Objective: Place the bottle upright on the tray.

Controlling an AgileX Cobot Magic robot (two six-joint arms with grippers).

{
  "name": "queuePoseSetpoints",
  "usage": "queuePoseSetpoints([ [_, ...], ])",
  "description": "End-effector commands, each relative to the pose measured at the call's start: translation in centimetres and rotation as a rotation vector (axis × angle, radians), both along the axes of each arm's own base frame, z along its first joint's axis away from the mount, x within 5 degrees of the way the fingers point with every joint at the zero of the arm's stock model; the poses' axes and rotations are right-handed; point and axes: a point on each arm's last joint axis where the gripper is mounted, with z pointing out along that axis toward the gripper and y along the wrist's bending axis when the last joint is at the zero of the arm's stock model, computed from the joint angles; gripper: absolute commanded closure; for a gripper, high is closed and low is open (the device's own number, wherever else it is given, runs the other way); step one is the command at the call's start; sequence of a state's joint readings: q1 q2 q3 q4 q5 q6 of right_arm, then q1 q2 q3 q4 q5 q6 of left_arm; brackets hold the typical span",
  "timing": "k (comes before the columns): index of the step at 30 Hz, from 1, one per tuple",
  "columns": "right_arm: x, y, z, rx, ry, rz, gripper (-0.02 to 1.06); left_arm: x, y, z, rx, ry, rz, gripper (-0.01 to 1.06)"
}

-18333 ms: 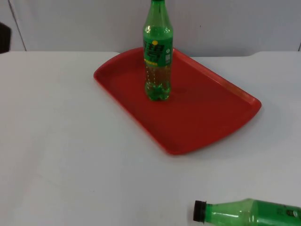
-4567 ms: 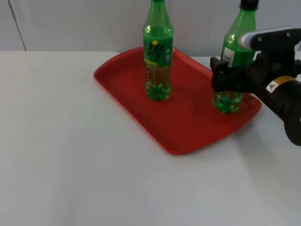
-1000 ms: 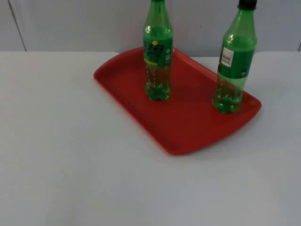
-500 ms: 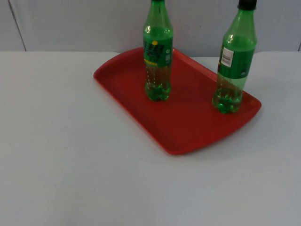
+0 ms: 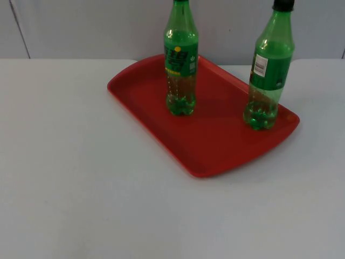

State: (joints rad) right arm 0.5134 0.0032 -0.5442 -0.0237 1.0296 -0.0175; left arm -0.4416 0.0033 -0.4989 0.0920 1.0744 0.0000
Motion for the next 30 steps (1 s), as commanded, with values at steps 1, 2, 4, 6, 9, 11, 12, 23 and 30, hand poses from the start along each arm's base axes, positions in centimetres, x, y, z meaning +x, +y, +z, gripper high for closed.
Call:
queuePoseSetpoints([
  [1,0.0,0.0,0.0,0.007,-0.007,-0.005,-0.01,0.0,0.0,-0.1,0.002,-0.006,-0.005,0.0],
  [2,0.0,0.0,0.0,0.007,-0.007,-0.005,-0.01,0.0,0.0,-0.1,0.002,-0.006,-0.005,0.0],
  [4,0.0,0.0,0.0,0.007,-0.007,-0.005,-0.01,0.0,0.0,-0.1,0.002,-0.006,-0.005,0.0],
  [6,0.0,0.0,-0.1,0.007,-0.005,-0.005,-0.01,0.0,0.0,-0.1,0.002,-0.006,-0.005,0.0],
  [9,0.0,0.0,-0.2,0.0,0.007,-0.006,-0.01,0.0,0.0,-0.1,0.002,-0.006,-0.005,0.0],
  [11,0.0,0.0,-0.7,-0.017,0.038,-0.006,-0.01,0.0,0.0,-0.1,0.002,-0.006,-0.005,0.0],
  [12,0.1,0.0,-1.2,-0.035,0.068,-0.008,-0.01,0.0,0.0,-0.1,0.002,-0.006,-0.005,0.0],
  [23,0.1,0.0,-1.2,-0.036,0.067,-0.006,-0.01,0.0,0.0,-0.1,0.002,-0.006,-0.005,0.0],
  [30,0.1,0.0,-1.2,-0.038,0.066,-0.005,-0.01,0.0,0.0,-0.1,0.002,-0.006,-0.005,0.0],
])
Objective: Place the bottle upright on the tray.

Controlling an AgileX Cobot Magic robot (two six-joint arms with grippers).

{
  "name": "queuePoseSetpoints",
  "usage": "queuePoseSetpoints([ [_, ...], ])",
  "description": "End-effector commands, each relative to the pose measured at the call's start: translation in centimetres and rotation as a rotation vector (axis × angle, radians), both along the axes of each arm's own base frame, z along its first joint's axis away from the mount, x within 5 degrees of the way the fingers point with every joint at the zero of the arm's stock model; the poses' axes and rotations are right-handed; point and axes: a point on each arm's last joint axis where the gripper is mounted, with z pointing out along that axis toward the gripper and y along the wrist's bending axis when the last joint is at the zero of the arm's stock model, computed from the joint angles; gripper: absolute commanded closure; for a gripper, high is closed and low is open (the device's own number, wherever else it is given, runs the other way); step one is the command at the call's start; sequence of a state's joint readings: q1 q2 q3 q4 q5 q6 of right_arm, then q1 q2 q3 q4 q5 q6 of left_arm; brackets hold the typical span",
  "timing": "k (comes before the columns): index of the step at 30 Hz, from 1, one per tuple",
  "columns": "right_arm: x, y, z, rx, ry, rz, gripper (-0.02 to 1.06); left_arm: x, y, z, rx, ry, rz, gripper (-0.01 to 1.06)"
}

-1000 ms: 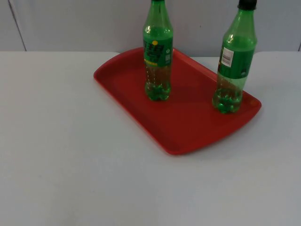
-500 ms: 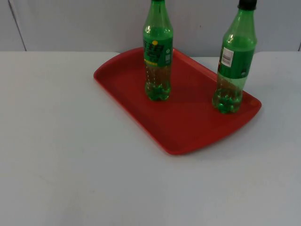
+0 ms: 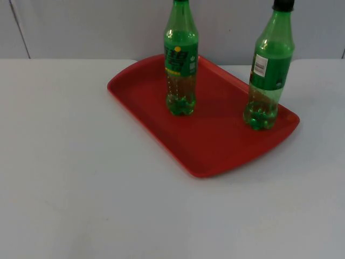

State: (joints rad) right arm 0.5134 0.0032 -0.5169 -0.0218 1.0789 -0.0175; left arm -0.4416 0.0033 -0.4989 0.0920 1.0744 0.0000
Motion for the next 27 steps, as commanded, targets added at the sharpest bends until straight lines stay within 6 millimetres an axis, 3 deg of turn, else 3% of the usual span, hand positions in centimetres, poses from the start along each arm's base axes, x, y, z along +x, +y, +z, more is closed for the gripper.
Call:
queuePoseSetpoints([
  [1,-0.02,-0.03,-0.06,-0.002,-0.001,-0.005,-0.01,0.03,0.03,-0.06,0.002,-0.006,-0.005,0.0],
  [27,-0.05,0.04,-0.05,0.007,0.002,-0.003,-0.01,0.03,0.03,-0.06,0.002,-0.006,-0.005,0.0],
])
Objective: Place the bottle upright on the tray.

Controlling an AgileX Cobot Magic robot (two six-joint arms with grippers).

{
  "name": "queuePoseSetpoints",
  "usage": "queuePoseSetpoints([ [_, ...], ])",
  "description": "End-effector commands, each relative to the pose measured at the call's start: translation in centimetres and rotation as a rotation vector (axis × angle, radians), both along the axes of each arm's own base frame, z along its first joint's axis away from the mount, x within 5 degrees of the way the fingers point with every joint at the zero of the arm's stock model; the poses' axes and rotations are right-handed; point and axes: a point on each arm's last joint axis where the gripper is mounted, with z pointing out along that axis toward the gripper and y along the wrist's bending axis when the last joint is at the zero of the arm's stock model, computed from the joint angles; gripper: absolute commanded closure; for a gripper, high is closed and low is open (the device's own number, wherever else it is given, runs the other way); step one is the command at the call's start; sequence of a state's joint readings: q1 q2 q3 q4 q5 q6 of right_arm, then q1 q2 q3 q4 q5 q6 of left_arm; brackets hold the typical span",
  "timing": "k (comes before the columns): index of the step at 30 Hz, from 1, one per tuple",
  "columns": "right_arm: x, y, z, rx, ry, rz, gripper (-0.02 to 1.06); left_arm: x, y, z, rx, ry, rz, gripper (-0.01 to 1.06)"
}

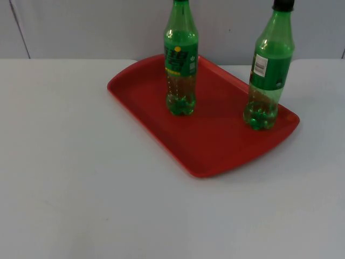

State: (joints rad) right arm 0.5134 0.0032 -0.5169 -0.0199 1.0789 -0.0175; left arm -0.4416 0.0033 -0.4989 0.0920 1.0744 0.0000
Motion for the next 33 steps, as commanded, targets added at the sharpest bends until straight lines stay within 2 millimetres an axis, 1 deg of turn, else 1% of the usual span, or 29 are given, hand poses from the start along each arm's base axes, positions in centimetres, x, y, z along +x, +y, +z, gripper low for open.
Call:
queuePoseSetpoints([
  [1,-0.04,0.02,-0.05,0.006,0.001,-0.004,-0.01,0.03,0.03,-0.06,0.002,-0.006,-0.005,0.0],
  [11,-0.05,0.03,-0.05,0.006,0.001,-0.02,-0.01,0.03,0.03,-0.06,0.002,-0.006,-0.005,0.0],
  [15,-0.07,0.07,-0.05,0.006,0.001,-0.076,-0.01,0.03,0.03,-0.06,0.002,-0.006,-0.005,0.0],
  [21,-0.13,0.17,-0.05,0.006,0.0,-0.228,-0.01,0.03,0.03,-0.06,0.002,-0.006,-0.005,0.0],
  [22,-0.13,0.17,-0.05,0.006,0.0,-0.228,-0.01,0.03,0.03,-0.06,0.002,-0.006,-0.005,0.0],
  [31,-0.18,0.31,-0.05,0.006,0.0,-0.432,-0.01,0.03,0.03,-0.06,0.002,-0.006,-0.005,0.0],
  [33,-0.18,0.32,-0.05,0.006,0.0,-0.448,-0.01,0.03,0.03,-0.06,0.002,-0.006,-0.005,0.0],
])
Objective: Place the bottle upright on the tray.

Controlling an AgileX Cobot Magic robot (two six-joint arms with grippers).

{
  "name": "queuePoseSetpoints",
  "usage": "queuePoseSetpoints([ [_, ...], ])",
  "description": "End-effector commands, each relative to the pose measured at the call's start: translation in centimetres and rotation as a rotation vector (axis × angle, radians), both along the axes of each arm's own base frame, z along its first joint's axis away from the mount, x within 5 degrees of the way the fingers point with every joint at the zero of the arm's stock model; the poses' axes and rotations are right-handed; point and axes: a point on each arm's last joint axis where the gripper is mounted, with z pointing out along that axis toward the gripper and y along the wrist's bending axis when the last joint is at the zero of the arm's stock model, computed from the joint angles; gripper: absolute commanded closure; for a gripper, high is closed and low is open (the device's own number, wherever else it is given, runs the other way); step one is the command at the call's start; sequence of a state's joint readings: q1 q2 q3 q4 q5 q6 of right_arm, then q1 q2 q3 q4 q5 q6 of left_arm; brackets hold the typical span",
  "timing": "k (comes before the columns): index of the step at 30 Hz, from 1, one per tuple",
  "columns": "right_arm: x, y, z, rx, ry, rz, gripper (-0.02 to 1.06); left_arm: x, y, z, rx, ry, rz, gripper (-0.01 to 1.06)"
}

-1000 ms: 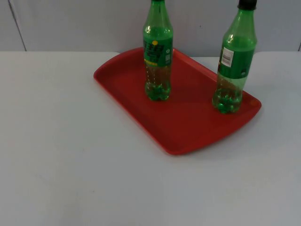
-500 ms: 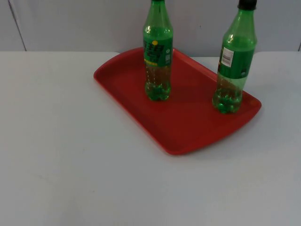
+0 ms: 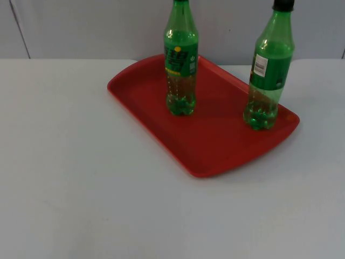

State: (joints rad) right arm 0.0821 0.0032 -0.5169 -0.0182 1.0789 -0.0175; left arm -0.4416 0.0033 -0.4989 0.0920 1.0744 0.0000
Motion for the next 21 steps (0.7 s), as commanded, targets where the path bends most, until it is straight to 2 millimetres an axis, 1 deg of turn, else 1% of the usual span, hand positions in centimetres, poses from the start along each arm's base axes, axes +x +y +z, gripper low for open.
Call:
queuePoseSetpoints([
  [1,-0.03,0.05,-0.05,0.005,-0.002,-0.034,-0.01,0.03,0.03,-0.06,0.002,-0.006,-0.005,0.0],
  [4,-0.04,0.07,-0.05,0.005,-0.002,-0.063,-0.01,0.03,0.03,-0.06,0.002,-0.006,-0.005,0.0],
  [21,-0.04,0.05,-0.05,0.002,-0.002,-0.065,-0.01,0.03,0.03,-0.06,0.002,-0.006,-0.005,0.0],
])
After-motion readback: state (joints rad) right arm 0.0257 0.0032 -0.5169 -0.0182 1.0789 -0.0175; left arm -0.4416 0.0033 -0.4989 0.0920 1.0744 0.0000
